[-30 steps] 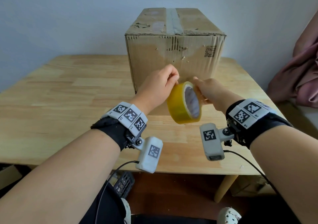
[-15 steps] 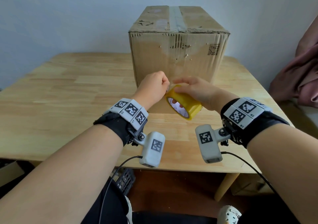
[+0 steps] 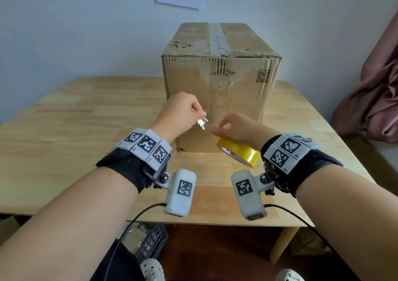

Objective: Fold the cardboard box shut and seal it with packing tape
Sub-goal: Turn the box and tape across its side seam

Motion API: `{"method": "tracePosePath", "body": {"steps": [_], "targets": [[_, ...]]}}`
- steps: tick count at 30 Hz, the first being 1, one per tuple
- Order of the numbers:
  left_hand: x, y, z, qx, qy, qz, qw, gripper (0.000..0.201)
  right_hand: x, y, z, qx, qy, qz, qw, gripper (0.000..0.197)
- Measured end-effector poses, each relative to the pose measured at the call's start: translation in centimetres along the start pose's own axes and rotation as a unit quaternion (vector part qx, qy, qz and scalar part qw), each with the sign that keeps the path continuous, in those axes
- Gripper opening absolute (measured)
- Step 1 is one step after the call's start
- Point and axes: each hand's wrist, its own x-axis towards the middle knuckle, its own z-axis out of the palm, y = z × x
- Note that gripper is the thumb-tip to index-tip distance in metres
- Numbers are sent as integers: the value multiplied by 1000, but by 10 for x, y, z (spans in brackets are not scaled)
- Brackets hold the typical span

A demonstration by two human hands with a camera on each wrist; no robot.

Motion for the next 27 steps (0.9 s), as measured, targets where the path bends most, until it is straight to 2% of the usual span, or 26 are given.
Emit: {"method": "tracePosePath", "body": {"steps": [3, 6, 10, 14, 18, 20, 24, 27], "targets": [[1, 5, -27, -9, -15, 6, 1000, 16, -8, -1, -4, 62, 21, 1, 998, 51], [2, 6, -51, -60, -17, -23, 998, 15, -20, -15, -19, 161, 59, -5, 985, 40], [8, 4, -82, -129, 46, -86, 987, 14, -31, -43, -50, 198, 108, -31, 974, 19], [8, 7, -109, -180, 82, -92, 976, 22, -32, -78, -86, 145, 177, -72, 971, 22], [13, 10, -129, -211, 125, -94, 965, 30, -27, -115, -110, -20, 222, -131, 966, 28], [17, 8, -140, -223, 149, -109, 957, 29, -22, -127, -116, -65, 221, -128, 965, 39], [19, -4, -157, -225, 185, -131, 948, 28, -11, -130, -124, -184, 226, -75, 954, 59], [22, -15, -155, -210, 185, -147, 949, 30, -6, -131, -125, -172, 231, -68, 955, 58]]}}
